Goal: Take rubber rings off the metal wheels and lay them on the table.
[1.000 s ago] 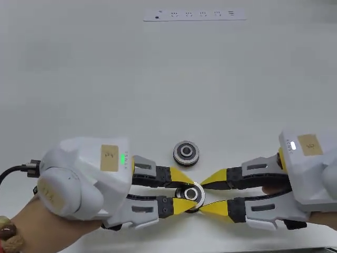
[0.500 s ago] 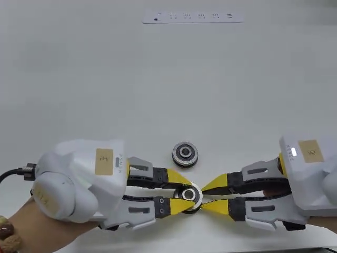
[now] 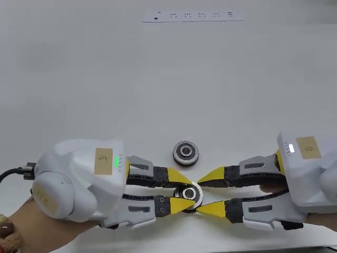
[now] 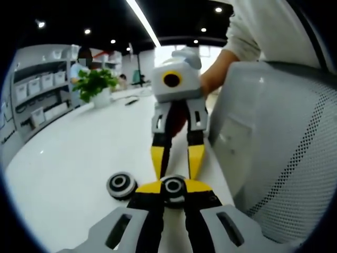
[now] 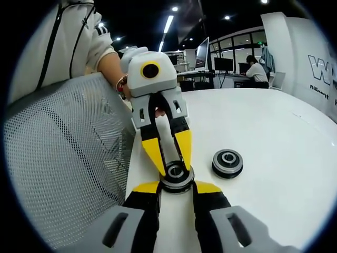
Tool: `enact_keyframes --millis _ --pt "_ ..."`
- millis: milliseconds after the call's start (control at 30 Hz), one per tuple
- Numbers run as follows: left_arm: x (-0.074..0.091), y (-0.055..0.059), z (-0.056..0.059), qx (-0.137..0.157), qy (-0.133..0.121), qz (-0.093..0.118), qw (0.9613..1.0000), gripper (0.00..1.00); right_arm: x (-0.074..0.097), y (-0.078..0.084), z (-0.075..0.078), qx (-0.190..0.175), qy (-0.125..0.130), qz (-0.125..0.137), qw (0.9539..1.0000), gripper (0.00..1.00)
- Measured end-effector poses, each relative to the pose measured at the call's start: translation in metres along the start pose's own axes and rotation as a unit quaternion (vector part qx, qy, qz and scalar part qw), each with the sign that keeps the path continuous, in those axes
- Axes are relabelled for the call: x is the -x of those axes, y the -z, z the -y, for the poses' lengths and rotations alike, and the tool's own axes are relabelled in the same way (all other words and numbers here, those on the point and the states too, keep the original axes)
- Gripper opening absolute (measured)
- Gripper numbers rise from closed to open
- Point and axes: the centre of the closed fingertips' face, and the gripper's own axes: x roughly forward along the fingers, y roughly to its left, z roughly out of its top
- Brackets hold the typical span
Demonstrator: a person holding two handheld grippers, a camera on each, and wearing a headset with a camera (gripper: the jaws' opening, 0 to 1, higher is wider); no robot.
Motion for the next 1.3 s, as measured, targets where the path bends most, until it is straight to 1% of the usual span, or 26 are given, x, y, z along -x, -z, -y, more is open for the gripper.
enact_keyframes --millis 167,300,400,667,1067,1200,1300 --pt "-0.0012 -0.0003 0.0001 0.001 0.000 0.001 1.0000 0.15 -0.0028 -0.0029 0.0007 0.006 -0.002 0.003 1.0000 0.24" --pt "-0.0016 -0.0002 -0.0002 0.003 0.000 0.002 1.0000 0.15 -0.0018 -0.0033 0.0000 0.016 -0.005 0.006 0.9998 0.23" --pt "-0.0017 -0.0001 -0.0004 0.005 0.001 0.003 1.0000 0.15 -0.0006 -0.0023 0.0005 0.013 -0.005 0.005 0.9999 0.22" --pt "-0.0024 0.0002 -0.0002 0.002 -0.001 0.002 1.0000 0.15 0.0016 -0.0004 0.0006 0.018 -0.003 0.001 0.9998 0.20" --pt "-0.0032 -0.0019 0.0029 0.000 0.000 0.002 1.0000 0.15 0.0027 0.0006 -0.0006 0.015 -0.002 0.000 0.9999 0.18" --pt "-0.0032 -0.0027 0.0039 0.000 0.001 0.003 1.0000 0.15 0.0027 0.0006 -0.0008 0.009 -0.003 0.005 0.9999 0.19" --pt "-0.0028 -0.0025 0.0039 0.000 0.001 0.005 1.0000 0.15 -0.0005 -0.0026 -0.0013 0.009 -0.006 0.019 0.9998 0.22"
